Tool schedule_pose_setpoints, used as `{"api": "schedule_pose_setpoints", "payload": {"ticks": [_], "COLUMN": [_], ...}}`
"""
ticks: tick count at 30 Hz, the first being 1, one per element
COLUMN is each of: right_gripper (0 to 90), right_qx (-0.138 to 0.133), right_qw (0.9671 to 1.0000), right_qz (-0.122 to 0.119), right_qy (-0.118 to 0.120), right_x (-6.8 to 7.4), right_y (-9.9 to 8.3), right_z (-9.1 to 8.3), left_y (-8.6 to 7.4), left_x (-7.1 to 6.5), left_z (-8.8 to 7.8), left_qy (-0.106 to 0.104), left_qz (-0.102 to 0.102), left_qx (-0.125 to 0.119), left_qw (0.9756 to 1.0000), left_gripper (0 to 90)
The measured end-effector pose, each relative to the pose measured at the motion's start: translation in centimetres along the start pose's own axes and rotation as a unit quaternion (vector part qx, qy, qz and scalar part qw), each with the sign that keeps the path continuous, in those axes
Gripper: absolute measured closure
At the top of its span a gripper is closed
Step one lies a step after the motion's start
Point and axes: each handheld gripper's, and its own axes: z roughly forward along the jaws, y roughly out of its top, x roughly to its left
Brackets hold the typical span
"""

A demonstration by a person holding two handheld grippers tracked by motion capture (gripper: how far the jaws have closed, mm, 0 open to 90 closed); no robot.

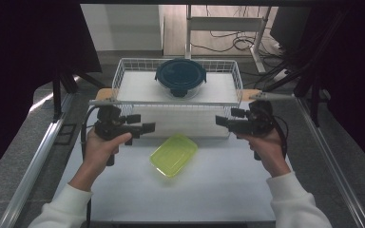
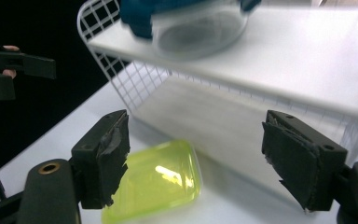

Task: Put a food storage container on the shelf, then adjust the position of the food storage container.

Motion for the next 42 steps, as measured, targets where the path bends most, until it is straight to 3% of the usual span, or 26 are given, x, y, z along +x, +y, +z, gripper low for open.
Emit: {"api": "schedule_pose_setpoints", "payload": {"ticks": [1, 2, 3, 5, 6, 7, 8, 17, 20, 26, 30, 42], "right_gripper": [23.2, 23.4, 23.4, 23.6, 23.7, 23.7, 23.8, 24.6, 24.8, 25.6, 25.8, 26.1], "right_qx": [0.000, 0.008, 0.014, 0.026, 0.031, 0.031, 0.039, 0.063, 0.087, 0.102, 0.104, 0.105], "right_qw": [1.0000, 0.9999, 0.9999, 0.9996, 0.9995, 0.9995, 0.9992, 0.9980, 0.9962, 0.9947, 0.9945, 0.9943], "right_qz": [0.000, -0.007, -0.009, -0.011, -0.010, -0.010, -0.005, 0.007, 0.006, 0.012, 0.013, 0.017], "right_qy": [0.000, -0.002, -0.001, 0.002, 0.004, 0.004, 0.007, 0.002, -0.001, -0.004, -0.004, -0.010], "right_x": [0.0, 0.0, 0.0, 0.0, 0.0, 0.0, 0.0, 0.2, 0.2, -0.1, -0.1, -0.5], "right_y": [0.0, -1.4, -2.1, -3.6, -4.3, -4.3, -5.5, -8.9, -10.5, -11.8, -11.9, -12.1], "right_z": [0.0, -0.1, 0.0, 0.1, 0.2, 0.2, 0.3, 0.5, 0.8, 1.0, 1.1, 1.0], "left_y": [0.0, -0.6, -1.9, -2.6, -3.9, -3.9, -5.0, -8.2, -9.8, -10.8, -10.9, -10.9], "left_x": [0.0, 0.0, -0.1, -0.1, 0.0, 0.0, 0.1, 0.8, 1.0, 0.9, 0.7, 1.0], "left_z": [0.0, 0.0, 0.1, 0.1, 0.1, 0.1, 0.1, 0.8, 1.5, 1.9, 1.9, 2.0], "left_qy": [0.000, 0.001, 0.008, 0.009, 0.009, 0.009, 0.011, 0.026, 0.033, 0.041, 0.048, 0.059], "left_qz": [0.000, 0.000, 0.009, 0.009, 0.008, 0.008, 0.002, -0.006, -0.007, -0.003, 0.006, 0.008], "left_qx": [0.000, 0.003, 0.014, 0.016, 0.021, 0.021, 0.024, 0.053, 0.078, 0.094, 0.096, 0.093], "left_qw": [1.0000, 1.0000, 0.9998, 0.9998, 0.9997, 0.9997, 0.9997, 0.9982, 0.9963, 0.9947, 0.9942, 0.9939], "left_gripper": [21.2, 21.3, 21.3, 21.8, 21.8, 22.2, 22.5, 24.2, 24.4, 24.8, 25.1, 25.9]}}
